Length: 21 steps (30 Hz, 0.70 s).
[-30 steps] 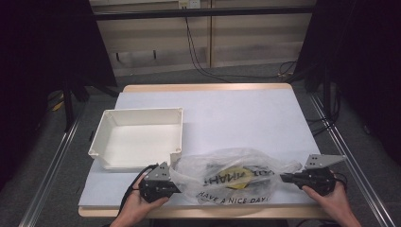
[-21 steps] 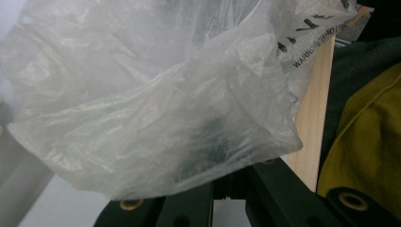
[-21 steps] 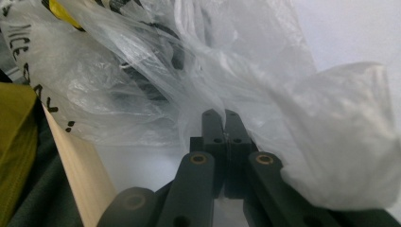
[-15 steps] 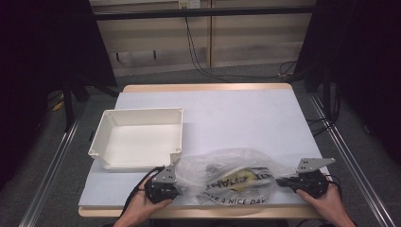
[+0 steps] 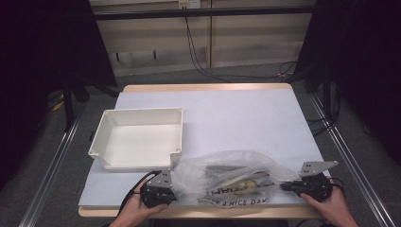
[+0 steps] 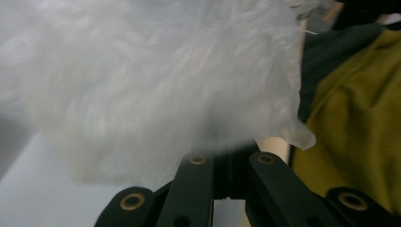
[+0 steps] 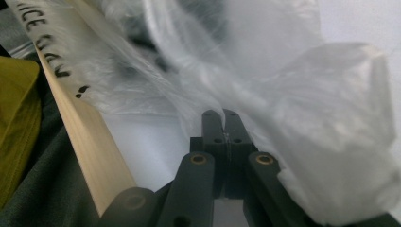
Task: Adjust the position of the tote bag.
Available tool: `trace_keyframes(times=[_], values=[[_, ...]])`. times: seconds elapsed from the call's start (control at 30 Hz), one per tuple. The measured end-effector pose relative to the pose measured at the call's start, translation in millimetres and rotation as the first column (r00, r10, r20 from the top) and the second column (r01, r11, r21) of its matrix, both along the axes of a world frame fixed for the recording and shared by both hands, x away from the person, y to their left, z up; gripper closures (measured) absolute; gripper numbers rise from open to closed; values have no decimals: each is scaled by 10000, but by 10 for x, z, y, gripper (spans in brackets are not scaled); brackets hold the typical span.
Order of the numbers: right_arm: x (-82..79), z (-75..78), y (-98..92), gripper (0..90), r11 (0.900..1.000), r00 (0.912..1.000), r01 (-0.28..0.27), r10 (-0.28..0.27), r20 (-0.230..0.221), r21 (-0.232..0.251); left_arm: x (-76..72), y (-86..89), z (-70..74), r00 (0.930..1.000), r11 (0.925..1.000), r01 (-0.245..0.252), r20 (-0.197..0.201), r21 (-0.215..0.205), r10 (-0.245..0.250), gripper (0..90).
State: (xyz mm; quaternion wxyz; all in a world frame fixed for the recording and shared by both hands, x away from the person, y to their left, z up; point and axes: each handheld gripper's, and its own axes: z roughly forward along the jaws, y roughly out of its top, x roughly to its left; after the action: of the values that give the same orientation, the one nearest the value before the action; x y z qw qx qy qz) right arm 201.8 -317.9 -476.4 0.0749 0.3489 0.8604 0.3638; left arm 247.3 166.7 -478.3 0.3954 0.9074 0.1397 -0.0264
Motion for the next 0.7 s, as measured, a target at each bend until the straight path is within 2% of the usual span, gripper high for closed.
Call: trace_keyframes(times=[0.03, 0.07, 0.13, 0.23, 0.27, 0.3, 0.33, 0.37, 0.4, 0.43, 0.47, 0.5, 0.57, 0.6, 0.7], values=[[0, 0, 0, 900, 10000, 10000, 0, 0, 0, 0, 0, 0, 0, 10000, 10000, 0, 0, 0, 0, 900], [6, -6, -6, 900, 10000, 10000, -18, 18, -6, 73, 16, 5, 16, 10000, 9997, 7, 59, 246, -9, 900], [2, 7, 23, 900, 9998, 10000, -30, 32, 84, -202, 30, -4, 9, 10000, 9999, 30, 42, 147, -31, 900], [-11, 12, 39, 900, 9997, 9999, 60, -57, 83, -253, 29, 5, 5, 10000, 9999, 16, 22, 122, -16, 896], [-15, 14, 40, 900, 9996, 9998, 161, -158, 131, -250, 17, 1, -7, 10000, 9999, -12, -50, -129, 11, 874], [-15, 14, 40, 900, 9996, 9998, 161, -158, 131, -250, 17, 1, -7, 10000, 9999, -12, -50, -129, 11, 826], [-16, 16, 33, 866, 9997, 9997, 197, -195, 124, -174, 7, 2, 10, 10000, 9999, -84, -39, -79, 83, 826], [-14, 24, 21, 804, 9997, 9995, 247, -247, 194, 26, -5, -1, 26, 9998, 9998, -185, 73, -100, 185, 781], [-31, 80, -13, 738, 9978, 9991, 219, -242, 352, 631, -39, -7, 74, 9997, 9996, -162, 176, -229, 166, 704], [-31, 80, -13, 738, 9978, 9991, 219, -242, 352, 631, -39, -7, 74, 9997, 9996, -162, 176, -229, 166, 679], [-58, 149, -31, 697, 9938, 9983, 196, -254, 519, 1099, -68, 7, 122, 9994, 9986, -257, 219, -465, 268, 649], [-58, 149, -31, 697, 9938, 9983, 196, -254, 519, 1099, -68, 7, 122, 9994, 9986, -257, 219, -465, 268, 608], [-94, 200, -22, 651, 9913, 9975, 149, -238, 669, 1306, -103, 33, 166, 9992, 9963, -357, 170, -786, 371, 589], [-120, 245, -8, 638, 9900, 9967, 66, -179, 789, 1410, -135, 65, 217, 9982, 9949, -492, 290, -879, 519, 547], [-133, 293, 2, 618, 9879, 9957, 84, -226, 900, 1551, -159, 106, 277, 9966, 9919, -700, 350, -1063, 741, 507]])
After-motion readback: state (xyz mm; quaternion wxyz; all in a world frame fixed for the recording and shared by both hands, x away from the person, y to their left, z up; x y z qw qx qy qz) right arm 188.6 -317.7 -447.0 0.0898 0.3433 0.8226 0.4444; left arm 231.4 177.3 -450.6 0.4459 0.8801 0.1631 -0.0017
